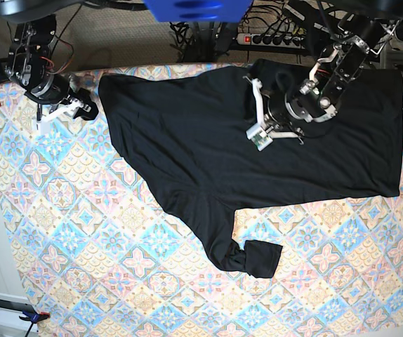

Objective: Layout the t-shirt on the table in an organized manner, then fold the t-shirt properly

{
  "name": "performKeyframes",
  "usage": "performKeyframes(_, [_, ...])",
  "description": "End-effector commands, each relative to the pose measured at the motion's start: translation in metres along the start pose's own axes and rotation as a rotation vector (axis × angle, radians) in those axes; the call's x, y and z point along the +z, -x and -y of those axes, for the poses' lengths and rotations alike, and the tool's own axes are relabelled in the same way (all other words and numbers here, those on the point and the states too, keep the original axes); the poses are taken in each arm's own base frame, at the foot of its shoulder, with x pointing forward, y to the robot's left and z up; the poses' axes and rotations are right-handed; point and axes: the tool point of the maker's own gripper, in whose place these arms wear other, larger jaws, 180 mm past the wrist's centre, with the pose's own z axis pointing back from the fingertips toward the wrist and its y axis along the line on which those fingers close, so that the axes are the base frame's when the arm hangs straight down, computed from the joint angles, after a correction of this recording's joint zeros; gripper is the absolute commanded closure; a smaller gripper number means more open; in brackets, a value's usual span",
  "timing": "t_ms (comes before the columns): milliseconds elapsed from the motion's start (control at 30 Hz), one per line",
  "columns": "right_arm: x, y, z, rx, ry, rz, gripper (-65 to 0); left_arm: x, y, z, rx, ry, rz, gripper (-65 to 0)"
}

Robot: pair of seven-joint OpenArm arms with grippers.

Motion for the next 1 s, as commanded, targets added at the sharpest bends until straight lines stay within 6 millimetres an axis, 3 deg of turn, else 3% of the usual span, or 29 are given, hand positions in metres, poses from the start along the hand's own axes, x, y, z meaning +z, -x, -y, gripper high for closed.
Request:
performKeyframes(0, [0.005,-0.011,-0.005,0.024,-0.013,0.031,-26.0,0.005,-0.011,-0.007,-0.003,-0.018,0.036,0.0])
performKeyframes(167, [0.004,-0.012,-0.006,0.023,-0.015,0.032,-26.0,0.007,-0.012,-0.015,0.000,-0.039,0.039,0.0])
performKeyframes(400, [0.004,-0.012,-0.006,0.023,-0.015,0.032,-26.0,-0.012,-0.001,-0.011,0.061,-0.018,0.006,-0.1])
performKeyframes(500, [0.004,-0.011,-0.005,0.023,-0.013,0.031,-26.0,-0.016,-0.010,-0.006,0.074,-0.008,0.033,-0.2])
performKeyframes(667, [0.002,-0.007,-0.008,0.009,-0.022,0.029,-26.2,-0.019,-0.034,-0.014,0.029,-0.070,0.076,-0.2])
performKeyframes(833, [-0.002,-0.002,-0.012,-0.011,-0.036,0.028,-26.2,-0.012,-0.045,-0.015,-0.022,-0.112,0.102,-0.2])
performKeyframes(967, [-0.002,-0.002,-0.012,-0.011,-0.036,0.028,-26.2,-0.011,-0.043,-0.016,-0.025,-0.116,0.097,-0.2])
